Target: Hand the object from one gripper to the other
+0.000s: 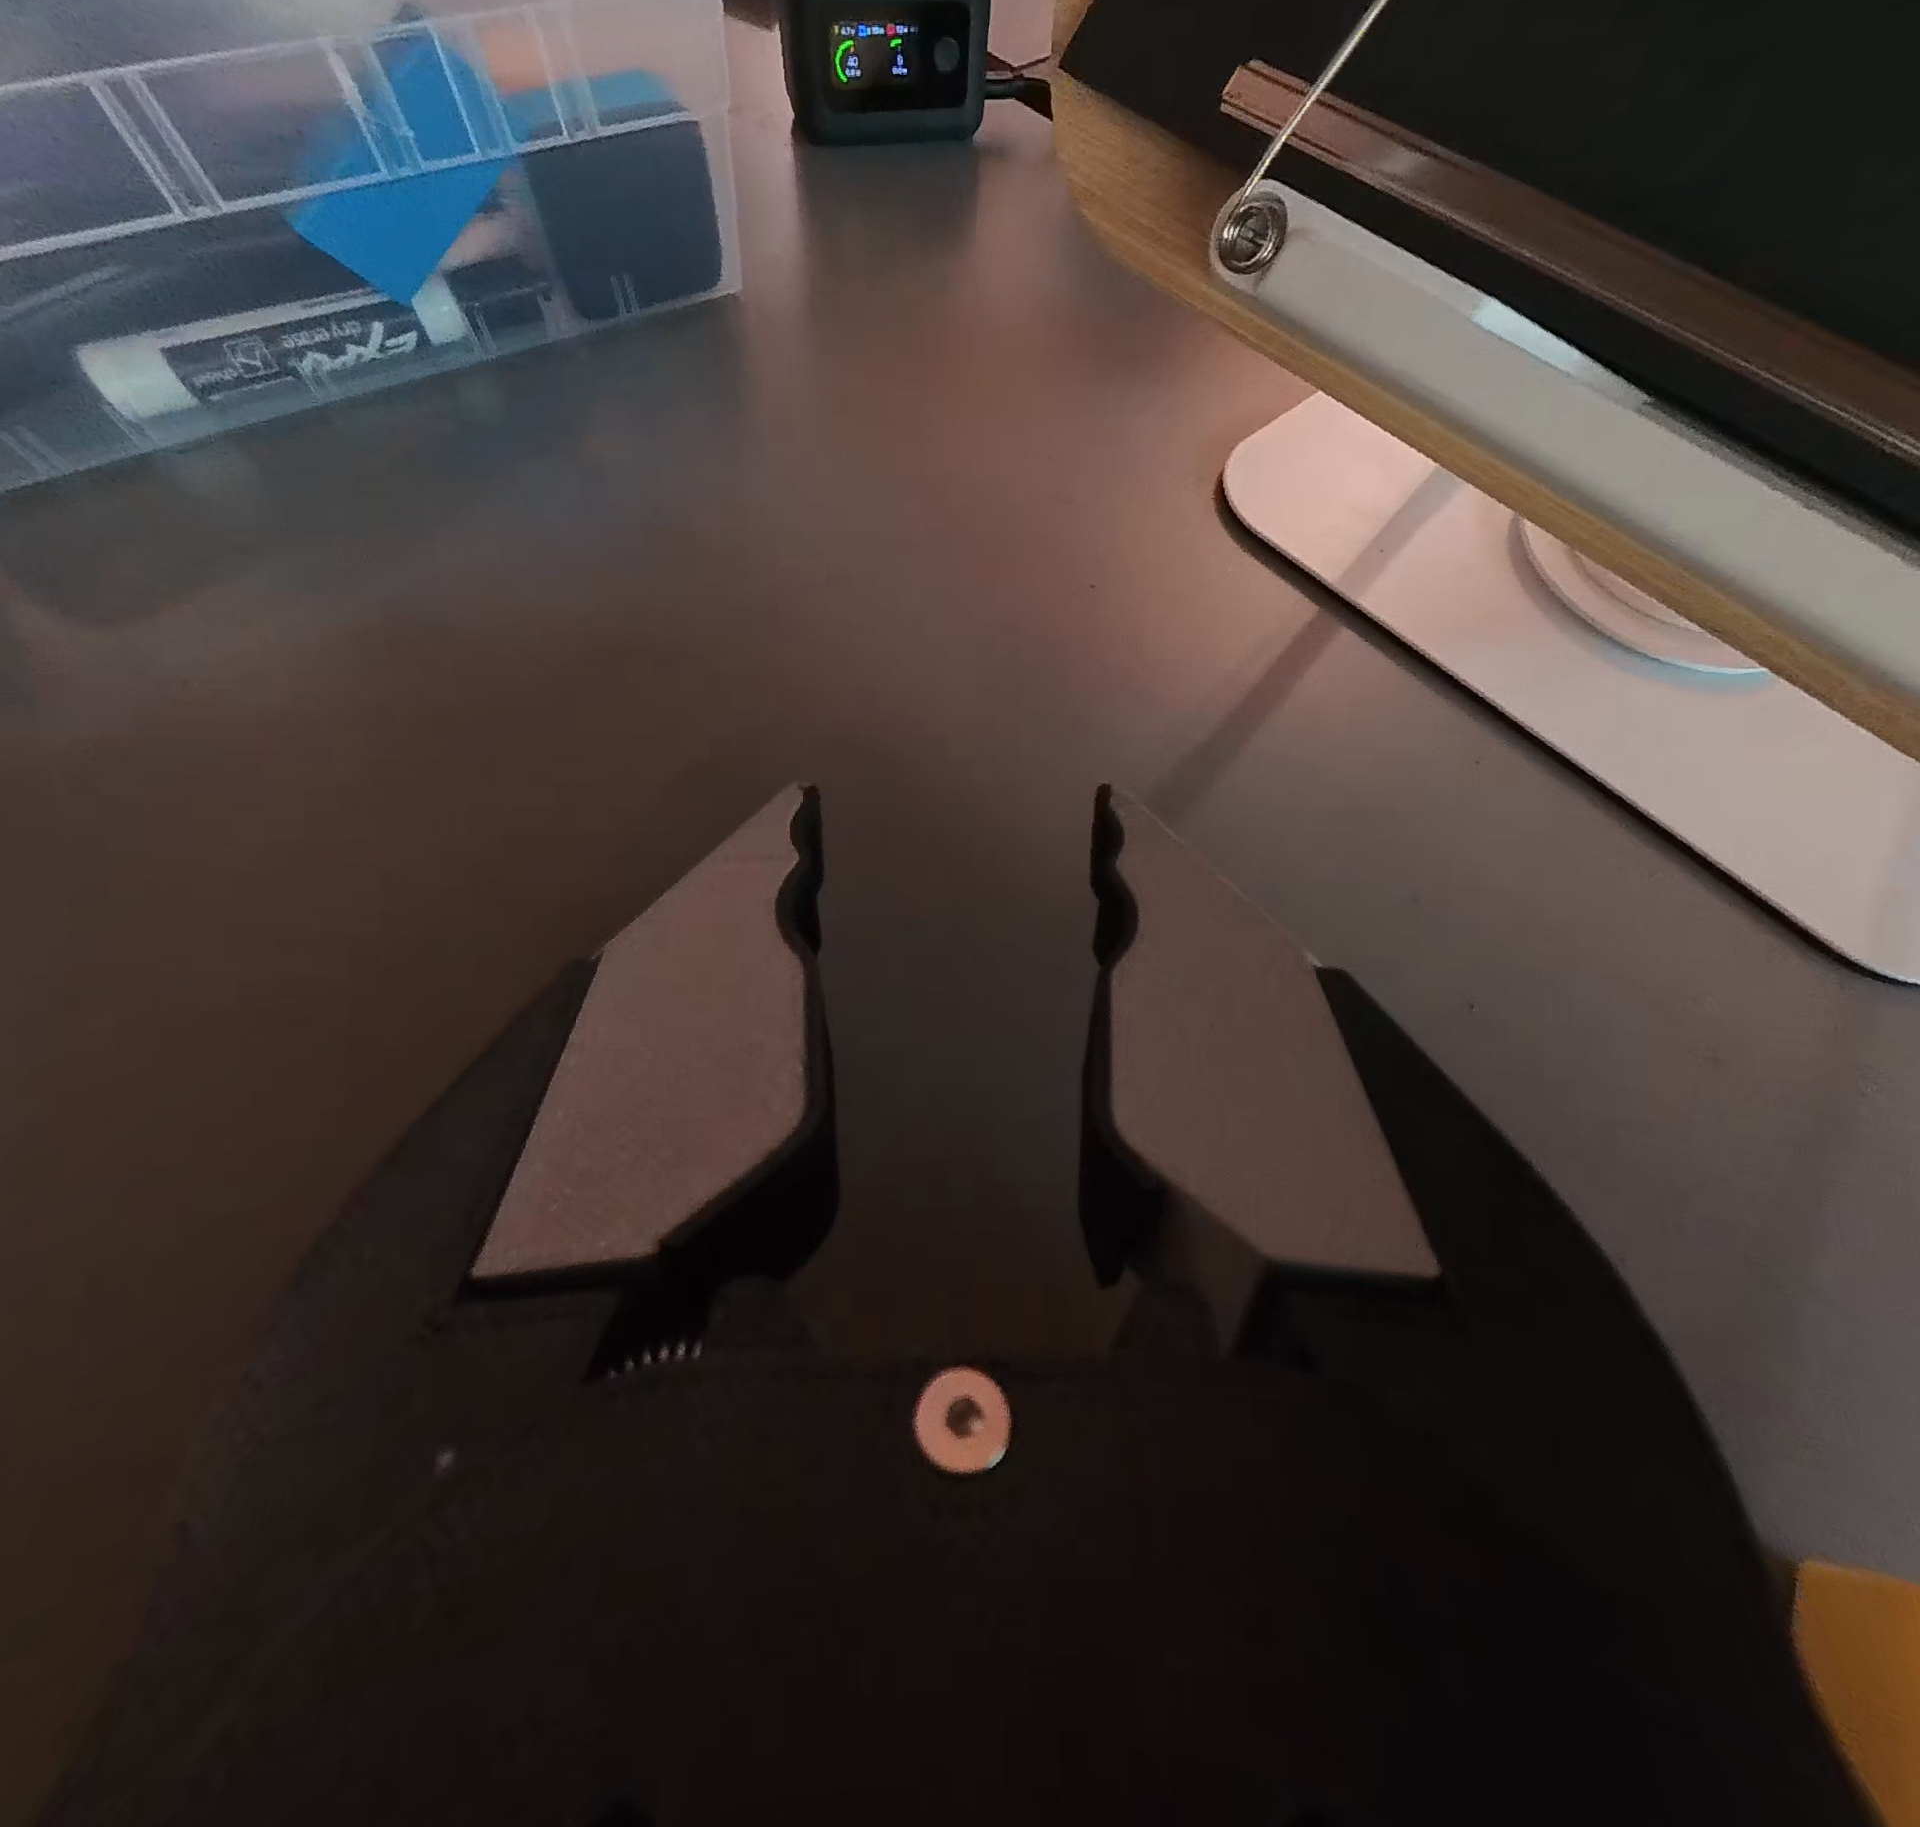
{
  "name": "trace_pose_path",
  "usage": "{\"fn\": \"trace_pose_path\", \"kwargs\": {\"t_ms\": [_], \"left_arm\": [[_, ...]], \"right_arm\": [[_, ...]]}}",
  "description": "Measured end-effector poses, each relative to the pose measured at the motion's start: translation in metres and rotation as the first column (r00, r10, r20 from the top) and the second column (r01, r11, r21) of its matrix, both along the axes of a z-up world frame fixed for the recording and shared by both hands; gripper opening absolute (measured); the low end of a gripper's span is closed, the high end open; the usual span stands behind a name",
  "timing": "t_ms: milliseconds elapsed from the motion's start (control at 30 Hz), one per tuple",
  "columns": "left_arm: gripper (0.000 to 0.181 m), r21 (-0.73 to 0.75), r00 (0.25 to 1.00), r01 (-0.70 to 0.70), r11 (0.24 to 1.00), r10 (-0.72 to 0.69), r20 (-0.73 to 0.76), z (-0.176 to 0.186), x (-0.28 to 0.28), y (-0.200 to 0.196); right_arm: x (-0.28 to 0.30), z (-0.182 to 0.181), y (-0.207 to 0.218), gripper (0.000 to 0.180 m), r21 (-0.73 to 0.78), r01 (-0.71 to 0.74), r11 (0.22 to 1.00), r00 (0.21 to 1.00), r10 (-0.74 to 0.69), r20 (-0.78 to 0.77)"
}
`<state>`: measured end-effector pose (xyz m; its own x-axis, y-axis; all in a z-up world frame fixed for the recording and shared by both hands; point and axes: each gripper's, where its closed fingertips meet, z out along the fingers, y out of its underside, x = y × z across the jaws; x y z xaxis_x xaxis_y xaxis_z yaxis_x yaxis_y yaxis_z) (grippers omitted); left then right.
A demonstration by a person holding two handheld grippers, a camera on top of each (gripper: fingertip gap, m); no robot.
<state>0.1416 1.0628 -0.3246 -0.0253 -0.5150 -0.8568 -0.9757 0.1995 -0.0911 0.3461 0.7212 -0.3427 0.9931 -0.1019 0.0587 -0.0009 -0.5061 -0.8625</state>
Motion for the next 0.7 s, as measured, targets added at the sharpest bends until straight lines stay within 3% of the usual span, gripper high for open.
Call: {"fn": "trace_pose_path", "kwargs": {"t_ms": [233,300,367,433,600,700], "left_arm": [[0.063,0.066,0.994,0.019,0.998,-0.012,-0.108,0.005,0.007,0.004],[0.043,0.085,0.995,0.027,0.996,-0.018,-0.103,0.014,0.01,0.002],[0.0,0.153,0.996,0.065,0.986,-0.054,-0.075,0.032,0.014,0.001],[0.0,0.147,0.999,0.051,0.988,-0.048,-0.024,0.038,0.01,0.002],[0.046,-0.099,0.982,-0.027,0.995,0.045,0.184,0.031,-0.002,-0.001],[0.072,-0.084,0.973,-0.024,0.996,0.043,0.228,0.041,0.001,-0.003]], "right_arm": [[-0.004,0.0,0.001,0.048,0.001,-0.018,1.0,1.0,0.018,-0.018],[-0.006,0.0,0.002,0.047,0.0,-0.027,1.0,1.0,0.027,-0.015],[-0.009,-0.001,0.003,0.046,-0.004,-0.04,0.999,0.999,0.04,-0.015],[-0.011,-0.002,0.003,0.045,-0.009,-0.047,0.999,0.999,0.047,-0.01],[-0.014,-0.002,0.004,0.044,-0.01,-0.057,0.998,0.998,0.057,-0.009],[-0.015,-0.002,0.004,0.044,-0.01,-0.06,0.998,0.998,0.06,-0.01]]}}
